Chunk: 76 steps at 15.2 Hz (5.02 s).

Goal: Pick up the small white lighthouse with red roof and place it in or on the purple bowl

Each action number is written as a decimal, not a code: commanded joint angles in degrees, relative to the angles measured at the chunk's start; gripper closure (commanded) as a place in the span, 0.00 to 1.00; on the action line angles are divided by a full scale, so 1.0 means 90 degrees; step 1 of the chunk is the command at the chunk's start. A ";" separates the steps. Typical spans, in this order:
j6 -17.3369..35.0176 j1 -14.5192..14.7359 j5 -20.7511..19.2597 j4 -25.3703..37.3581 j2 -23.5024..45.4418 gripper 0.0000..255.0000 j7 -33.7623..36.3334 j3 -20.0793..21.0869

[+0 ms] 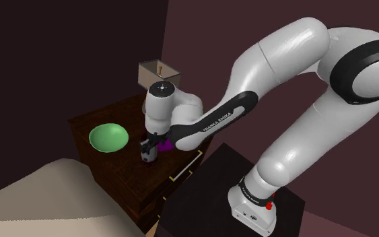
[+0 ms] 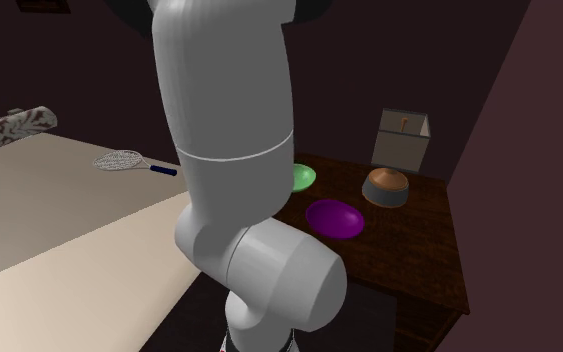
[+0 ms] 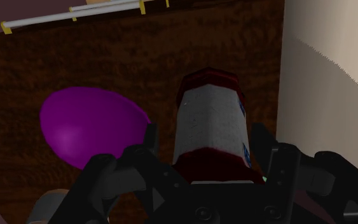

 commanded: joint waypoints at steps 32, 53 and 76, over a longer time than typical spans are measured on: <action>0.0604 -0.1353 -0.0710 0.0767 0.0993 1.00 -0.2586 -0.1879; 0.1874 -0.0556 -0.6737 0.0811 0.2388 0.00 0.0056 -0.3046; 0.1657 -0.0835 -0.4858 0.0329 0.1278 1.00 -0.1680 -0.2591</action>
